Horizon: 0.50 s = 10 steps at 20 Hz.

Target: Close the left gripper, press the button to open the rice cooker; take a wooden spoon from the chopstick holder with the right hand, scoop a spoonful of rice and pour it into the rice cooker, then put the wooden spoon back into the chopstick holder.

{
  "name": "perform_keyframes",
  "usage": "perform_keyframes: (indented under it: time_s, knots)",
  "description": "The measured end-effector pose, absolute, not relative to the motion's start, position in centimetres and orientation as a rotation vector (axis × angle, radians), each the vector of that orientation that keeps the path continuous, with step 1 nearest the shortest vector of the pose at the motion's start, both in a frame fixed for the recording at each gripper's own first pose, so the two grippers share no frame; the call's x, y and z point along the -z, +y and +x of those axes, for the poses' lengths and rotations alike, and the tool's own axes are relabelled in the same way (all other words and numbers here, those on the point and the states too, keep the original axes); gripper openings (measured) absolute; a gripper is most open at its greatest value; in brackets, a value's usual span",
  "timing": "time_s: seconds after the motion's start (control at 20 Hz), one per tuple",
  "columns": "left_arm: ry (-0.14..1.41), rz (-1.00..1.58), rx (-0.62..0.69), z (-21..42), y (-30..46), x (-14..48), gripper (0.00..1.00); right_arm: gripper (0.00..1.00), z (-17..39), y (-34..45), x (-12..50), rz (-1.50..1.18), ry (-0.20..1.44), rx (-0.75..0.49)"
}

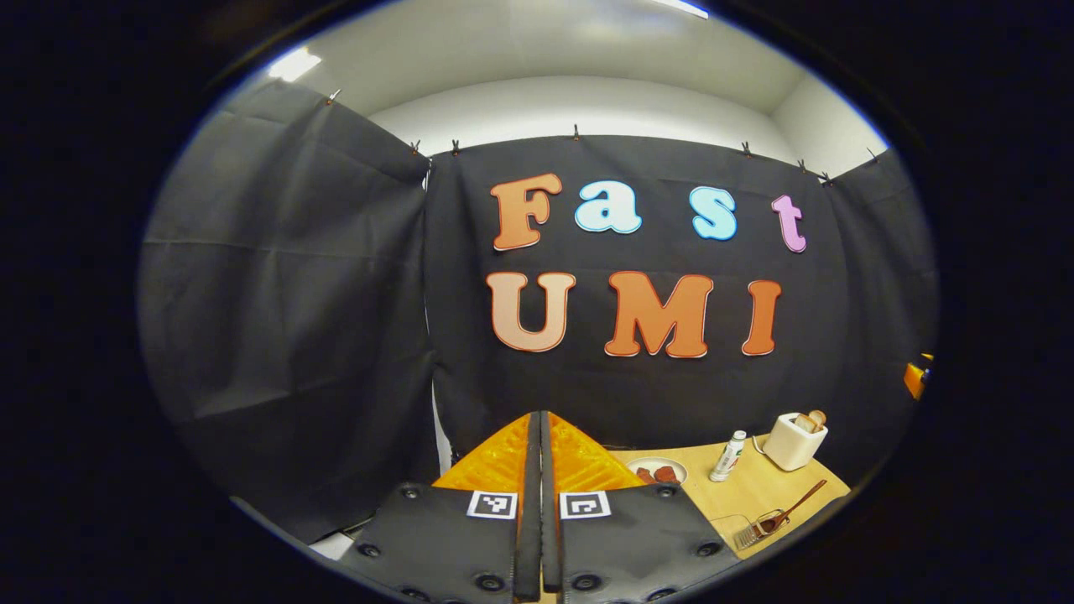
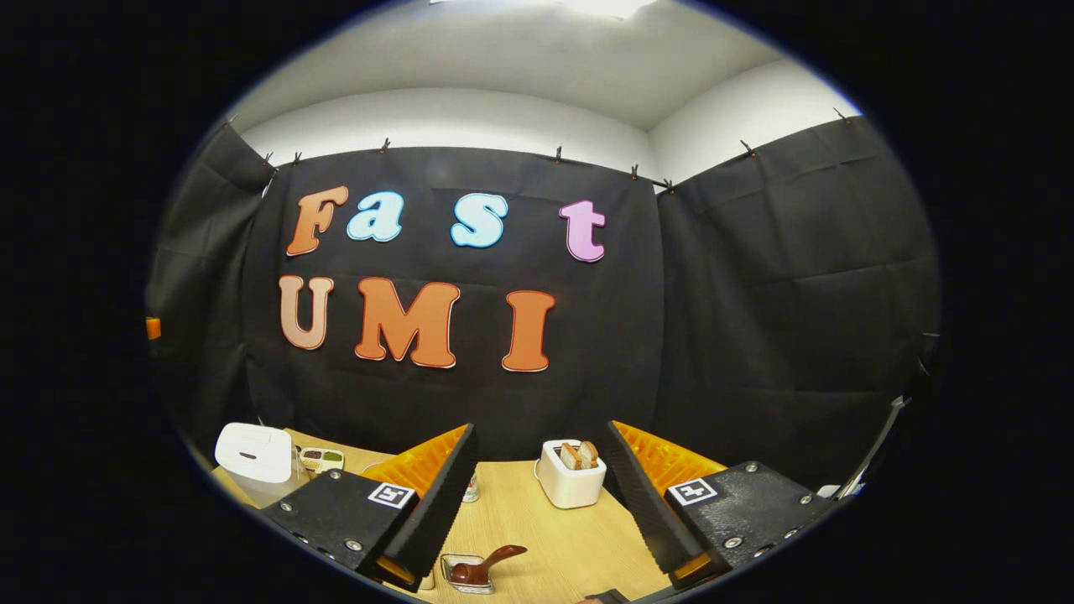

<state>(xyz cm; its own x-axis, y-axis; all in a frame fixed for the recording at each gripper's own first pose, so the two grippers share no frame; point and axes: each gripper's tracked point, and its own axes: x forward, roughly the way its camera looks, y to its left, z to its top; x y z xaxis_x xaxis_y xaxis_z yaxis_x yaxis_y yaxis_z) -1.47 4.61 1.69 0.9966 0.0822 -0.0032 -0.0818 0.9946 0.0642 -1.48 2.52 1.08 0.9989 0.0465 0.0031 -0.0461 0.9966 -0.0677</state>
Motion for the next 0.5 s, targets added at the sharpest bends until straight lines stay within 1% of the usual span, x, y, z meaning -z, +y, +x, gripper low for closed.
perform_keyframes:
  time_s: [0.1, 0.25, 0.5]
  knots:
    - [0.058, 0.066, -0.048, -1.3, 4.0, -0.3, 0.04, 0.94, -1.5, 2.5, -1.0, -0.068, -0.004, -0.046]
    - [0.083, 0.069, -0.026, -0.1, 4.0, -0.1, 0.03, 0.94, -1.6, 2.5, -1.1, -0.066, -0.003, -0.051]
    - [0.162, 0.070, 0.059, 2.3, 2.1, 1.6, 0.04, 0.94, -2.0, 2.8, -0.1, -0.086, 0.011, -0.052]
